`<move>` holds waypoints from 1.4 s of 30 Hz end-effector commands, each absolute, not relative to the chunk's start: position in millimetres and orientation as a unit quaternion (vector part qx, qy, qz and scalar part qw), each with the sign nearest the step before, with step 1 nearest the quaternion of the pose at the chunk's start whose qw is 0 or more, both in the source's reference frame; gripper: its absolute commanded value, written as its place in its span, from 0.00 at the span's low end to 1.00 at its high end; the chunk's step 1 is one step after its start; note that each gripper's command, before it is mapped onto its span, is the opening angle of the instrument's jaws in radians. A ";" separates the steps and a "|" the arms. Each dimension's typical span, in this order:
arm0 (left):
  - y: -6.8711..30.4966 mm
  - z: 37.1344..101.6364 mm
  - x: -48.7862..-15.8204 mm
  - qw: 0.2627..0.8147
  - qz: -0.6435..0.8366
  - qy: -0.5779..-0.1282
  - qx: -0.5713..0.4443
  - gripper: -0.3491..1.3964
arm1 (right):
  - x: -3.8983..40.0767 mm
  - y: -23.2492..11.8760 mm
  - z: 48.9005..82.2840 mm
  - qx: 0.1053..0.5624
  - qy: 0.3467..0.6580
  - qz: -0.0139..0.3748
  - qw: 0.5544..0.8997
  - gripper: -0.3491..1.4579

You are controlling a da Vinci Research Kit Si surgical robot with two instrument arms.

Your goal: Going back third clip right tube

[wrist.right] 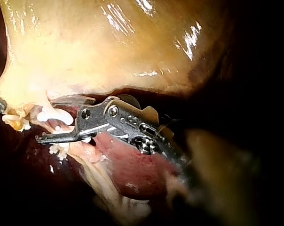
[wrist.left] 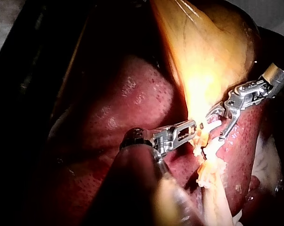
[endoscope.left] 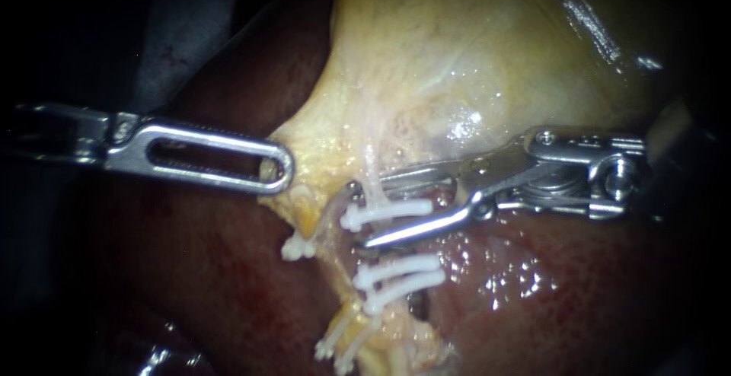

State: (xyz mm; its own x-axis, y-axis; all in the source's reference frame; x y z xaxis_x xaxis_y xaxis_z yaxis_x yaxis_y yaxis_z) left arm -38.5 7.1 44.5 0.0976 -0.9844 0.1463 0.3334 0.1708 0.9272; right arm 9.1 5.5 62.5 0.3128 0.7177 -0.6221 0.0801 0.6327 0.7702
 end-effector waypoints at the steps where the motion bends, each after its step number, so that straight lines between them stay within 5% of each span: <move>1: 7.1 44.5 -38.5 0.635 -0.519 -0.427 0.381 0.00 | 9.0 5.6 62.6 0.366 0.543 0.219 0.723 0.50; 26: 6.4 45.4 -39.5 0.636 -0.520 -0.427 0.377 0.00 | 1.4 9.7 56.0 0.305 0.567 0.202 0.738 0.52; 42: 4.3 47.5 -44.0 0.641 -0.508 -0.426 0.386 0.00 | 0.0 9.2 54.7 0.295 0.573 0.182 0.742 0.52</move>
State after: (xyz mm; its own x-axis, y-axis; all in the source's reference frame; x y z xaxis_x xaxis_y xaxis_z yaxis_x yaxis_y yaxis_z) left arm -44.6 4.1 47.7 0.1244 -0.9801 0.1545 0.3213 0.1871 0.9283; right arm 0.0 9.2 54.7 0.2771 0.6088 -0.7434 0.0677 0.7594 0.6471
